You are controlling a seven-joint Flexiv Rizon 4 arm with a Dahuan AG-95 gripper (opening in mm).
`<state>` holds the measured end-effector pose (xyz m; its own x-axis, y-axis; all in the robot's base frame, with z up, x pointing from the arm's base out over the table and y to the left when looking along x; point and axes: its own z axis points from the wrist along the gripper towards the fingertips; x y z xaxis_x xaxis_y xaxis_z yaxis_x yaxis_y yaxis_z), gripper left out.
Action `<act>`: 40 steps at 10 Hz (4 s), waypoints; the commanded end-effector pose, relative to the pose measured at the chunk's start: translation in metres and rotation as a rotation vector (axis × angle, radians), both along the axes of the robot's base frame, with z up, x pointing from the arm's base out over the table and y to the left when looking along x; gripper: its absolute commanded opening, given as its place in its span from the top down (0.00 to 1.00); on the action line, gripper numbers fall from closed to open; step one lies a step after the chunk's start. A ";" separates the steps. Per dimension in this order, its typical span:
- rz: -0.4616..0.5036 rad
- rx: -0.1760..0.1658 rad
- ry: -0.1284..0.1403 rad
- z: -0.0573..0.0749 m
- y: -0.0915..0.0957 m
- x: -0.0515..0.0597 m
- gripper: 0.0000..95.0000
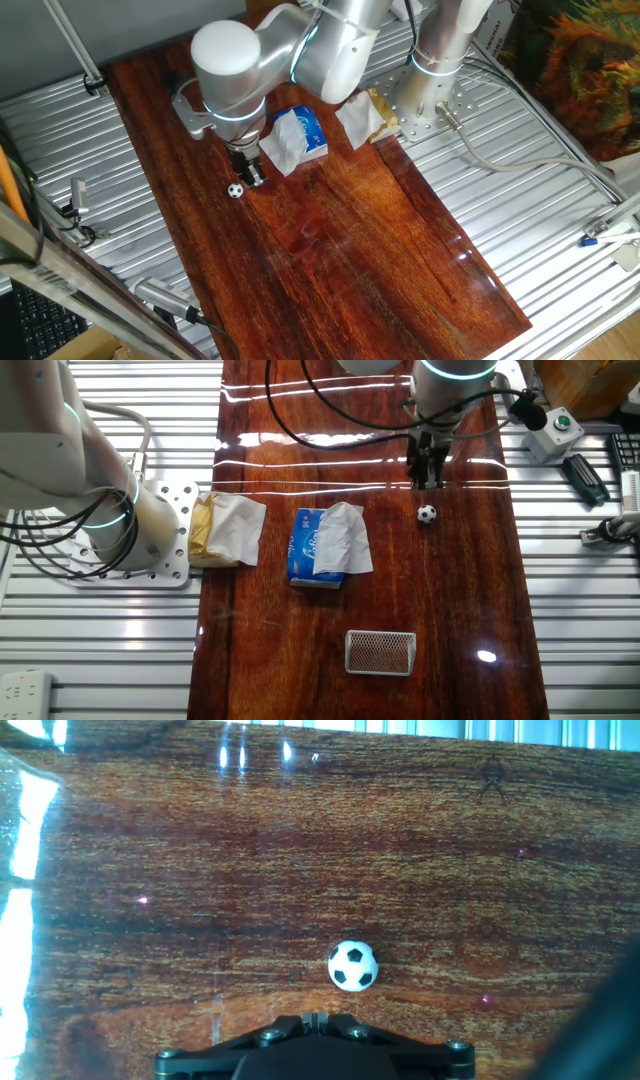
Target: Push the soccer ball into the goal
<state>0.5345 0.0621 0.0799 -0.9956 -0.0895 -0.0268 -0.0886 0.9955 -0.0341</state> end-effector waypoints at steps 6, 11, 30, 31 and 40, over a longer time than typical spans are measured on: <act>0.069 0.009 0.103 0.001 0.000 -0.001 1.00; 0.061 0.008 0.097 0.001 0.000 -0.001 1.00; 0.074 0.002 -0.068 -0.026 -0.018 0.107 1.00; 0.073 0.001 -0.064 -0.029 -0.018 0.108 1.00; 0.065 0.012 0.029 -0.054 -0.014 0.093 1.00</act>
